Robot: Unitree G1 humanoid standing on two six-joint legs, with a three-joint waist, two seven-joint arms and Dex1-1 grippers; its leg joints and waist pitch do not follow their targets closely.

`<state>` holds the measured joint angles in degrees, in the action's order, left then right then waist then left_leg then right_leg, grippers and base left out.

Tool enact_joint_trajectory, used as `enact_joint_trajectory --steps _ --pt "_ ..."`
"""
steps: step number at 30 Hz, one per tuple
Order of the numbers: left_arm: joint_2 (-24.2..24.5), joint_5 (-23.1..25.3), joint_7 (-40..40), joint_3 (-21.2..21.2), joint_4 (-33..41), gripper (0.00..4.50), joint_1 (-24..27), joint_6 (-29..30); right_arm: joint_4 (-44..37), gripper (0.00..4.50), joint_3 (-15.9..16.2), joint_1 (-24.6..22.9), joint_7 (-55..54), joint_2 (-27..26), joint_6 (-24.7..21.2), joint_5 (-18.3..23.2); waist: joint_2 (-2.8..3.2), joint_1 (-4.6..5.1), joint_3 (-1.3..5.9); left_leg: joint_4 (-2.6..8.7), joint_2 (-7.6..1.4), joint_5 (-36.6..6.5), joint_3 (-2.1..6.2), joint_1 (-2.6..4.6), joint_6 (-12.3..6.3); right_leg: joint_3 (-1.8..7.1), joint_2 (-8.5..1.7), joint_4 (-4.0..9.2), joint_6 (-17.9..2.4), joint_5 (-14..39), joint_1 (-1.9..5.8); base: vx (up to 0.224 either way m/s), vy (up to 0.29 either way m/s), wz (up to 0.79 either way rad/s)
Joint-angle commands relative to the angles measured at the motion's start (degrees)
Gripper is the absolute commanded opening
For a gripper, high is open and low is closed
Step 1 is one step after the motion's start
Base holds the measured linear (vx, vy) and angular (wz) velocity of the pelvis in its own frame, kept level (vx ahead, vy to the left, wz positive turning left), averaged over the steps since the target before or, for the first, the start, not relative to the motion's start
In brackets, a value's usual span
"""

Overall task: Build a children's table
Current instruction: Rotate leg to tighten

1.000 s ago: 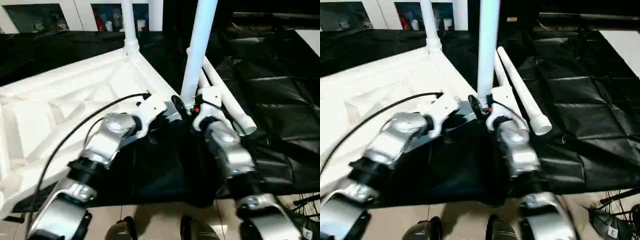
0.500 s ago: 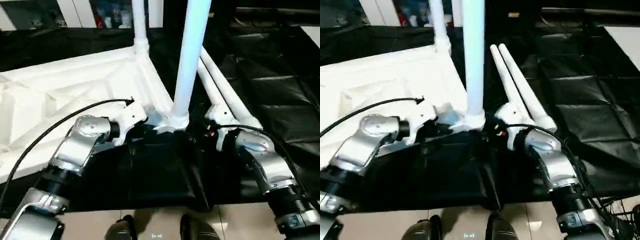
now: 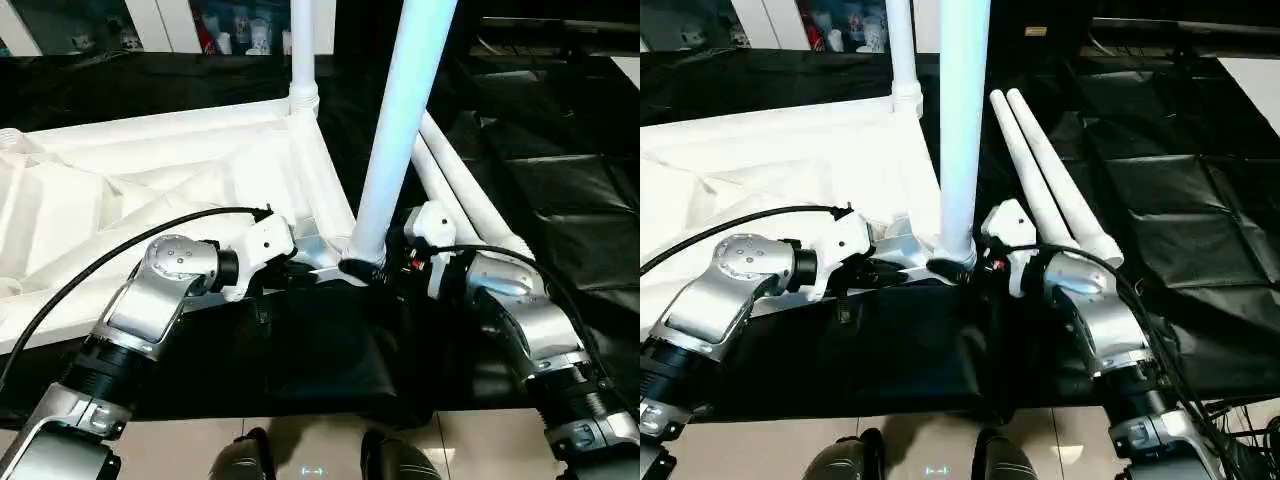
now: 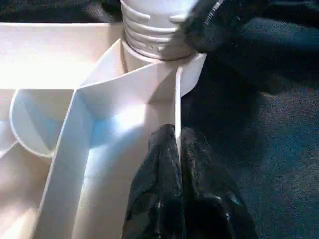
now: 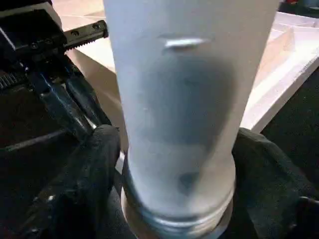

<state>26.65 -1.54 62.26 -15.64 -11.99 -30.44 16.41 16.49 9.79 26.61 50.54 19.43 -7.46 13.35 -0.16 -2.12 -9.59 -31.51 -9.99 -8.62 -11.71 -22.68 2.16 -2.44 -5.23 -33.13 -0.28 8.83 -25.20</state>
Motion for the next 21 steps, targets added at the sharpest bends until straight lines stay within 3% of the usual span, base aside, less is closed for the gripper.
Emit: enact_joint_trajectory --steps 1,9,17,19,21 --pt "-0.2 -1.0 2.3 -2.3 0.3 0.0 1.6 0.2 -0.1 3.1 -0.5 -0.2 0.7 -0.1 -0.7 0.6 -0.76 0.16 4.39 2.68 -2.77 -7.3 0.87 1.41 -7.23 2.39 -2.64 2.66 -15.1 9.2 3.22 0.0 0.0 0.0" --pt "-0.2 -1.0 2.5 -2.4 0.3 0.0 1.5 0.4 -0.2 2.7 0.0 -0.6 0.9 -0.8 -0.4 0.3 -0.66 0.2 4.49 2.59 -2.73 -7.1 0.87 1.42 -7.28 2.36 -2.63 2.56 -15.5 8.4 3.34 0.0 0.0 0.0" --pt "-0.6 -0.5 1.9 -2.6 -0.4 0.0 1.4 0.7 0.5 2.64 0.1 -1.8 -0.3 -1.7 0.0 -0.3 -0.55 0.21 4.51 2.56 -2.69 -7.0 0.88 1.42 -7.37 2.35 -2.58 2.46 -15.9 7.4 3.41 0.0 0.0 0.0" --pt "-1.8 -0.2 -0.1 -2.3 -1.1 0.0 1.1 1.6 1.2 2.64 -0.7 -2.2 -2.8 -3.1 0.1 -0.4 -0.52 0.19 4.44 2.61 -2.72 -7.5 0.88 1.43 -7.15 2.37 -2.65 2.56 -15.9 7.9 3.38 0.0 0.0 0.0" --pt "-2.7 0.5 -1.9 -2.2 -2.0 0.0 0.7 2.2 2.0 2.64 -1.4 -2.3 -5.1 -4.4 0.0 -0.4 -0.55 0.29 4.21 2.89 -2.72 -10.0 0.98 1.5 -5.99 2.31 -2.69 3.04 -15.2 11.9 3.31 0.0 0.0 0.0"
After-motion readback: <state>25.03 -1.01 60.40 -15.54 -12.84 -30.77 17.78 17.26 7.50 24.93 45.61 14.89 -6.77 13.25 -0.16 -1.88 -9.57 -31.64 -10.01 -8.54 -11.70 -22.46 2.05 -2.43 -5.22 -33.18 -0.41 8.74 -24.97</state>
